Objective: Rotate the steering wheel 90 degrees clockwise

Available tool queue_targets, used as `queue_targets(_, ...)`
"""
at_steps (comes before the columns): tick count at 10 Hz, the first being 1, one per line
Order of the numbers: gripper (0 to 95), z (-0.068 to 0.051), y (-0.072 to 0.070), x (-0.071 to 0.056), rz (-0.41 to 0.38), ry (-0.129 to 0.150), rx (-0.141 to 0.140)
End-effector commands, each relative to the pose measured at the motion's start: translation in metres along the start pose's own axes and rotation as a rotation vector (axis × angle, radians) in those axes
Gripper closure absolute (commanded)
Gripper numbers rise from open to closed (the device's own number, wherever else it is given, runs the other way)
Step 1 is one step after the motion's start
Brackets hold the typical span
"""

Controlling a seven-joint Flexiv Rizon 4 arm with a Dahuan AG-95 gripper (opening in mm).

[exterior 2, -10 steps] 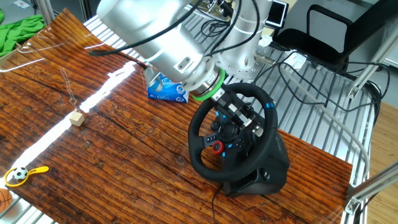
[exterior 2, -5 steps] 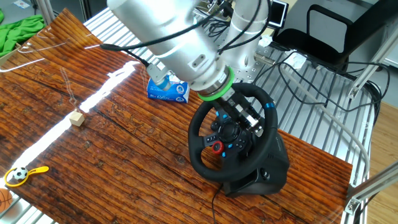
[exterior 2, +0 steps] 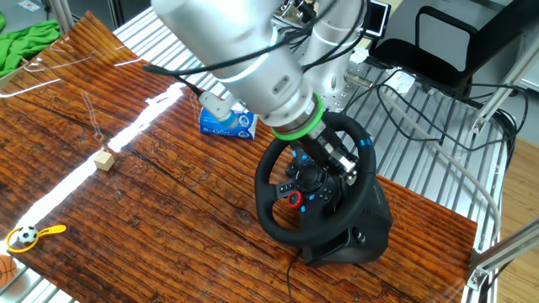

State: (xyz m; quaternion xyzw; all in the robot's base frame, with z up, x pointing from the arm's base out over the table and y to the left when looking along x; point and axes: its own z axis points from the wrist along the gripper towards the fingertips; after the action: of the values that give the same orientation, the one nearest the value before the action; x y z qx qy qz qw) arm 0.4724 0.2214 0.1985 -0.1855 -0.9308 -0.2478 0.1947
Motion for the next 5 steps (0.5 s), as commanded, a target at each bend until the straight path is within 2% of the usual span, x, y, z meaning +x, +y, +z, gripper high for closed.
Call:
queue_targets(1,95.0,0.0001,-0.0006,0.0006,-0.005,0.022,-0.011)
queue_targets(2,95.0,0.0001,-0.0006,0.0006,0.017,0.058,-0.072)
queue_targets(3,95.0,0.0001,-0.0006,0.0006,0.017,0.081,-0.095)
queue_targets(5,95.0,0.0001,-0.0006,0.0006,0.004,0.109,-0.102)
